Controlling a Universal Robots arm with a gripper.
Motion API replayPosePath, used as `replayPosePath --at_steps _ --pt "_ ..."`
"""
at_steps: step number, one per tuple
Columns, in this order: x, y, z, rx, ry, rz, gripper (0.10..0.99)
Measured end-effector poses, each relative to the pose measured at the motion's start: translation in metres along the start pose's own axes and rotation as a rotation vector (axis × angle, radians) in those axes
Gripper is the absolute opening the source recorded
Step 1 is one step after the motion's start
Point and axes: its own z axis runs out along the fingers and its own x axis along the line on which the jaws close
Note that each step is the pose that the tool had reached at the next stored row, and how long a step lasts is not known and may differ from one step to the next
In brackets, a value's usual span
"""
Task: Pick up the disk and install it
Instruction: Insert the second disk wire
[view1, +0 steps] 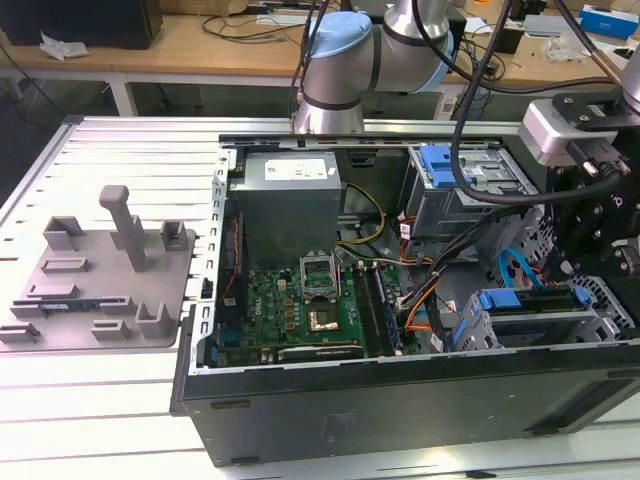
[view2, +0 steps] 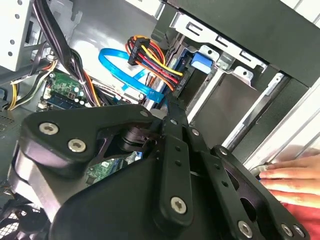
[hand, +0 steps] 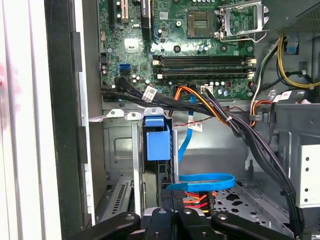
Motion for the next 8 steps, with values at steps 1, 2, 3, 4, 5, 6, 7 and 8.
replayPosePath --at_steps 1,2,3,4,5,6,7,8 --pt "0.0000 0.0000 0.0000 0.000 0.0000 0.000 0.106" --pt "-0.0001 0.0000 0.0000 0.000 0.0001 0.000 0.106" --pt "-0.0001 0.0000 0.0000 0.000 0.0000 0.000 0.106" --pt "-0.0001 0.0000 0.0000 0.000 0.0000 0.000 0.106" --pt "-0.0001 0.0000 0.0000 0.000 0.0000 0.000 0.106" --pt "-0.0002 0.0000 0.0000 0.000 0.0000 0.000 0.106" --pt "-0.0002 0.0000 0.0000 0.000 0.0000 0.000 0.106" --pt "-0.0002 0.0000 0.0000 0.000 0.0001 0.000 0.106"
